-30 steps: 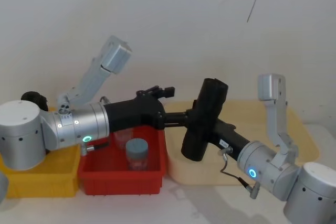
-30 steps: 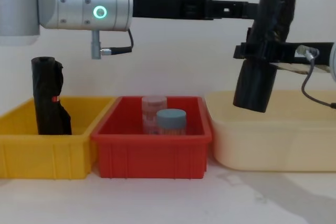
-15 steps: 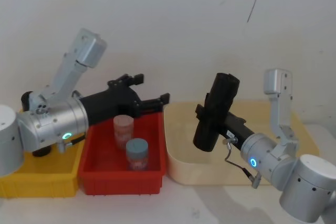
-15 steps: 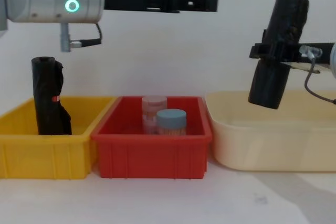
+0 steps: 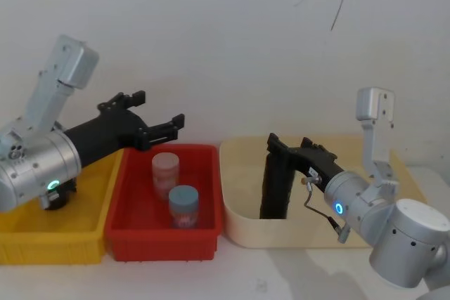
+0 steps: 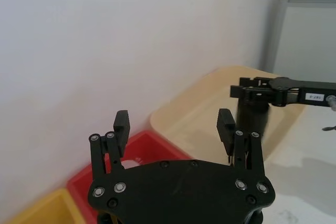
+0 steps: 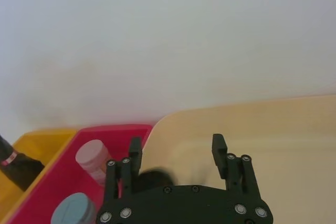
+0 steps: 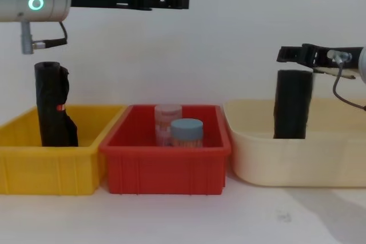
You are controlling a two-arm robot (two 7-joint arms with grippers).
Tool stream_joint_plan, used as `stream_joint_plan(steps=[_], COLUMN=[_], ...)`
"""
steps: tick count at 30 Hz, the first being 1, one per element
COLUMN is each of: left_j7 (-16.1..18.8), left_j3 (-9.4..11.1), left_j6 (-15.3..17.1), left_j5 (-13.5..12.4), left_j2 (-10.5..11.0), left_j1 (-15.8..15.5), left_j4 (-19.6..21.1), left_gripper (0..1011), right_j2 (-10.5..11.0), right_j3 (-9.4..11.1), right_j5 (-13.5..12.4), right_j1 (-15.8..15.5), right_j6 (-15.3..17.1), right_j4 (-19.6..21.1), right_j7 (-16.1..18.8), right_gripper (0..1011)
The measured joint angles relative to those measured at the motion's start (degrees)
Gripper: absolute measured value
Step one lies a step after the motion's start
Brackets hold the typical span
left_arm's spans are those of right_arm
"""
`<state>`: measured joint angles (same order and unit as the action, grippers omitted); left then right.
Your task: Pick up the garbage bag with the one hand and transfer it to the other hand.
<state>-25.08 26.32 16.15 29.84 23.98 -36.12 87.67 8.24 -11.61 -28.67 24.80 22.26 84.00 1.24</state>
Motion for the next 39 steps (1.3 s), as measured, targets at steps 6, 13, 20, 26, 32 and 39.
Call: stream_joint_plan(steps=[6, 13, 20, 26, 32, 39], left_j7=[1.7, 2.7, 3.3, 3.7, 3.8, 3.9], left_j3=[-1.0, -1.7, -2.0, -2.2, -2.3, -2.4], left_j6=[0.2, 0.3, 0.4, 0.5, 0.5, 0.5], left_j5=[-0.1, -0.2, -0.3, -0.3, -0.3, -0.3], left_j2=[0.9, 1.4, 1.7, 1.9, 2.0, 2.0], left_j1=[1.2, 1.9, 2.3, 2.5, 2.6, 2.7], left_j4=[1.4, 2.2, 2.6, 2.9, 3.0, 3.1], left_gripper=[1001, 1001, 1001, 1001, 1001, 1001], right_j2=[-0.2, -0.4, -0.4, 0.4, 1.3, 2.4], right_j3=[0.1, 0.1, 0.2, -0.7, -2.0, -4.8], right_j5=[0.3, 0.5, 0.7, 1.3, 1.9, 3.7], right_j1=[0.5, 0.8, 0.9, 0.1, -0.8, -2.1], right_j6=[-0.2, -0.4, -0.4, -0.7, -0.8, -1.8], right_j4=[-0.7, -1.2, -1.2, 0.7, 3.2, 6.7], right_j7=[-0.6, -1.0, -1.1, 0.3, 2.1, 4.7], right_gripper=[945, 1000, 1000, 1000, 1000, 1000])
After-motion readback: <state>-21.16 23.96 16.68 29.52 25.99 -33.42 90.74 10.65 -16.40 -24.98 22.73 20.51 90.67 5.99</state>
